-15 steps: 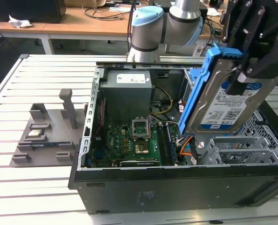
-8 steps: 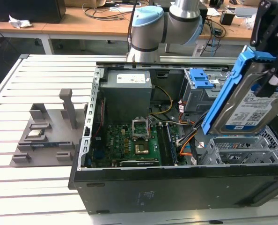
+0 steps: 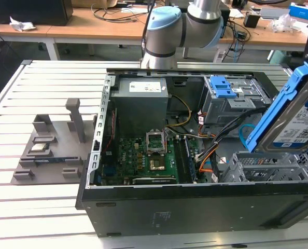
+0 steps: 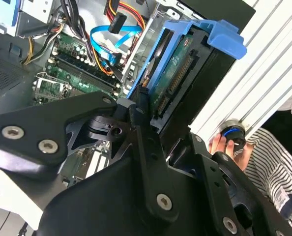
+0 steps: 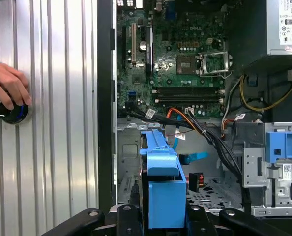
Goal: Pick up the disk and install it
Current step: 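Pick up the disk, then insert the disk into the insertion slot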
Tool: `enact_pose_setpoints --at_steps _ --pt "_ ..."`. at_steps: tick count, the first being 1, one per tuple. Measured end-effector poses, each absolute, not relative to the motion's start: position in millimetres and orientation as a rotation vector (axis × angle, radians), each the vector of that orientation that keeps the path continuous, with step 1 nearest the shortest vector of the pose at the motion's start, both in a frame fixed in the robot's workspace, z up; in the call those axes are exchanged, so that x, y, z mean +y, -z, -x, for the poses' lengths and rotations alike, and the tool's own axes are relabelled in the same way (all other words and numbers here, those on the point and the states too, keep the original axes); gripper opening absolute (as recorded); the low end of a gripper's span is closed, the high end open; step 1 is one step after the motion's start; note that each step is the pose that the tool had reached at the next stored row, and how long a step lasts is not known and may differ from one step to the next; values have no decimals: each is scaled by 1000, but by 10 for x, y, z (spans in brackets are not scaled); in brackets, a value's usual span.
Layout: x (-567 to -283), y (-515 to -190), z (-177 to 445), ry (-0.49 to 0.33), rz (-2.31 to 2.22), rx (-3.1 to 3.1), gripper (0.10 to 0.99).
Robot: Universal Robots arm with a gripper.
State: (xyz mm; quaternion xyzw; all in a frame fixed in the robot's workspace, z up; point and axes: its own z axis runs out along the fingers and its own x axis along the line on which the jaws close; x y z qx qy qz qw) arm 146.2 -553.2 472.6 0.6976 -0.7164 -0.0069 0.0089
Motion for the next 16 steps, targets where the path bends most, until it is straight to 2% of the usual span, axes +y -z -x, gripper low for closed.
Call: enact_pose_setpoints --at_steps 10,16 --pt "-5532 -4705 -1468 22 -2179 -2238 361" --pt "-5519 -4581 -1468 22 -2179 -2238 361"
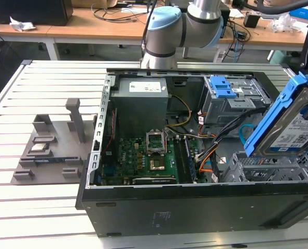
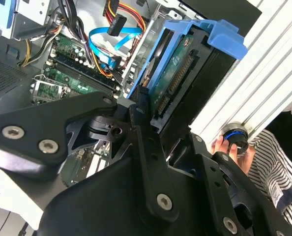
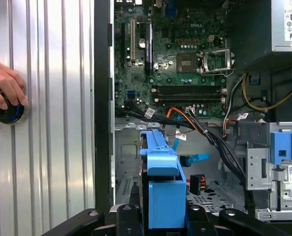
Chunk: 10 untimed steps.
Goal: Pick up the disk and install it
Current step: 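Insert the disk into the insertion slot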
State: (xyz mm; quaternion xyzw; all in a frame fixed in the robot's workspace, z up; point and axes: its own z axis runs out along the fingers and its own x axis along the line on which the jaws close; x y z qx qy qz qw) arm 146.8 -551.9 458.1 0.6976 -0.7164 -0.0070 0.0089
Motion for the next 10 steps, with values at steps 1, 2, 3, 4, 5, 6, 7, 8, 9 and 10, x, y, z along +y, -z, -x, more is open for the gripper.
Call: enact_pose_setpoints --at_steps 1,2,3,4,5,6,7,8,9,10 --pt "-5519 -4556 -1468 22 -2179 -2238 361" --pt "-5519 -4538 -1468 22 -2179 -2238 361" --pt "-5517 -4493 -1468 22 -2179 -2238 361" --pt "-5509 -4471 -1468 22 -2179 -2239 361" --pt "-5485 -4448 -1468 22 -2179 -2239 361" --pt "-5481 -4427 -1468 22 -2179 -2239 361" --pt "-5481 -4410 -1468 22 -2179 -2239 361" --pt "-5480 -4391 -1468 22 -2179 -2239 361" --pt "-5481 -4365 -1468 22 -2179 -2239 361" --pt "-5481 -4350 -1468 22 -2179 -2239 361"
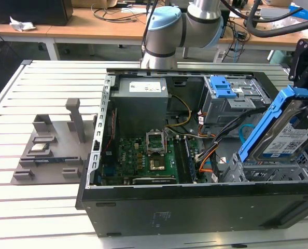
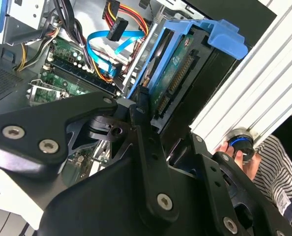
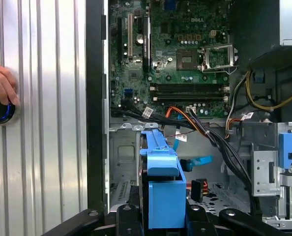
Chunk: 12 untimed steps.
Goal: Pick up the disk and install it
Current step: 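Insert the disk into the insertion slot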
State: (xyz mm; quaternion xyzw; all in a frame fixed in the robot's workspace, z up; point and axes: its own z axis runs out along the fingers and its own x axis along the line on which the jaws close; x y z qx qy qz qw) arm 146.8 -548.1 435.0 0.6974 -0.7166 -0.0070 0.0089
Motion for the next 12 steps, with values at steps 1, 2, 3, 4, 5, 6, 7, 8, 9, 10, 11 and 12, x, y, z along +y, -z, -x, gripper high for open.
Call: enact_pose_setpoints --at_steps 1,2,3,4,5,6,7,8,9,10,11,12 --pt "-5481 -4334 -1468 22 -2179 -2239 361" --pt "-5481 -4308 -1468 22 -2179 -2239 361" --pt "-5481 -4277 -1468 22 -2179 -2239 361" --pt "-5481 -4254 -1468 22 -2179 -2239 361" --pt "-5481 -4237 -1468 22 -2179 -2239 361" --pt "-5481 -4217 -1468 22 -2178 -2239 361" --pt "-5481 -4193 -1468 22 -2178 -2239 361" --pt "-5481 -4161 -1468 22 -2179 -2239 361" --pt "-5481 -4139 -1468 22 -2179 -2239 361" --pt "-5481 -4119 -1468 22 -2179 -2239 361" --pt "-5481 -4093 -1468 22 -2179 -2239 361" --pt "-5481 -4056 -1468 22 -2179 -2239 361"
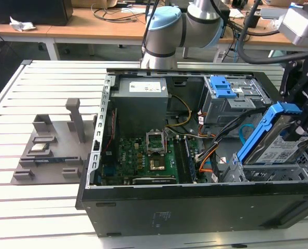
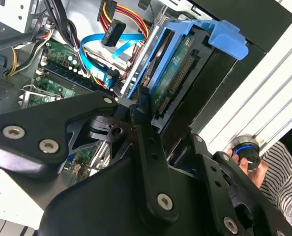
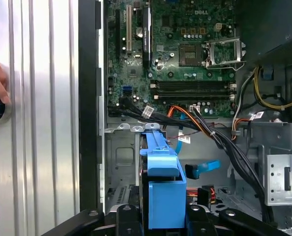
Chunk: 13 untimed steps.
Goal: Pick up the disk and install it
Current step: 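Insert the disk into the insertion slot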
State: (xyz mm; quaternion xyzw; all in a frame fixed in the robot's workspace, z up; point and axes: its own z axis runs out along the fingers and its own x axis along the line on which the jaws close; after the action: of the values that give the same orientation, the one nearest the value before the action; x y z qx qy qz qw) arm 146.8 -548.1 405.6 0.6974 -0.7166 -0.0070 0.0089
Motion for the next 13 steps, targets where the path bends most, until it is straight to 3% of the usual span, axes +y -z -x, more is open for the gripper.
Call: enact_pose_setpoints --at_steps 12,13 --pt "-5481 -3803 -1469 22 -2179 -2239 361" --pt "-5481 -3802 -1468 22 -2179 -2239 439"
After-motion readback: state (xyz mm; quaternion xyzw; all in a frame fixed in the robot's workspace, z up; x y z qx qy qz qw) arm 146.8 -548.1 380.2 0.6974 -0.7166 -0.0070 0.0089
